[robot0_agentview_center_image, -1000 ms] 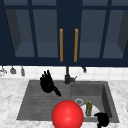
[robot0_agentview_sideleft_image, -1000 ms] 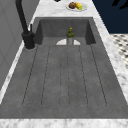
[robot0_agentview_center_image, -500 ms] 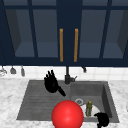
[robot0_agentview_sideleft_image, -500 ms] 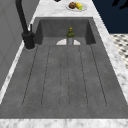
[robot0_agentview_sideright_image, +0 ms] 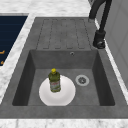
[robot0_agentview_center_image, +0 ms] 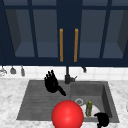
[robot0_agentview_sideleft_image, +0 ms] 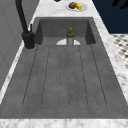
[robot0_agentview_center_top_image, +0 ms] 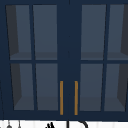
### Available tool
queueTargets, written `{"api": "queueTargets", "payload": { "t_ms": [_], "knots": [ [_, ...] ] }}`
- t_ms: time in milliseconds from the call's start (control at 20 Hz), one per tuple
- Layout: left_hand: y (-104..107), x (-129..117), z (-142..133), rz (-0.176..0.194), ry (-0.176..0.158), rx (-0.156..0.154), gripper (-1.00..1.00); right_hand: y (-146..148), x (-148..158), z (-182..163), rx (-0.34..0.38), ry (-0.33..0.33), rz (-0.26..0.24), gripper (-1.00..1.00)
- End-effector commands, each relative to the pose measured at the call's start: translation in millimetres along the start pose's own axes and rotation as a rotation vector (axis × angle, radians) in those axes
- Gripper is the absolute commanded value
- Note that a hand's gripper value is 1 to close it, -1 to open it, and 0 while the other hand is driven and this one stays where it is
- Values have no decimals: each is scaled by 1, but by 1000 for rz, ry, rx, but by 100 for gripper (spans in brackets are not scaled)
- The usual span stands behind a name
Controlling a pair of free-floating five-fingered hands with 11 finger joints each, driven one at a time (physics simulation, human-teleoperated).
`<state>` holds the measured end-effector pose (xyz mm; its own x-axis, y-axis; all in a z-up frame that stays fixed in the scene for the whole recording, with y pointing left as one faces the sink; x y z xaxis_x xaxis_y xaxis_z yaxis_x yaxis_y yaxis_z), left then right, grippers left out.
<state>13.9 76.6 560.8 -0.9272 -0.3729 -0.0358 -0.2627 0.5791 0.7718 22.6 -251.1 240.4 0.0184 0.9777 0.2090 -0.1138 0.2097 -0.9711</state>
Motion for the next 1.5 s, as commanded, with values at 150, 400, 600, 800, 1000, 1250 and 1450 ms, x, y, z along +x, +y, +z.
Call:
{"api": "queueTargets", "payload": {
  "t_ms": [150, 400, 600, 800, 1000, 1250, 1450],
  "knots": [
    [0, 0, 0, -15, 64, 127, -100, 0, 0, 0, 0, 0, 0, 0],
    [0, 0, -1, -16, 66, 136, -100, 0, 0, 0, 0, 0, 0, 0],
    [0, -1, -1, -10, 55, 145, -100, 0, 0, 0, 0, 0, 0, 0],
    [1, -2, -1, -9, 56, 153, -100, 0, 0, 0, 0, 0, 0, 0],
    [1, -2, 0, -9, 58, 160, -100, 0, 0, 0, 0, 0, 0, 0],
    [3, -5, 1, -2, 55, 169, -100, 0, 0, 0, 0, 0, 0, 0],
    [11, -16, 10, 29, 43, 173, -100, 0, 0, 0, 0, 0, 0, 0]
  ]
}}
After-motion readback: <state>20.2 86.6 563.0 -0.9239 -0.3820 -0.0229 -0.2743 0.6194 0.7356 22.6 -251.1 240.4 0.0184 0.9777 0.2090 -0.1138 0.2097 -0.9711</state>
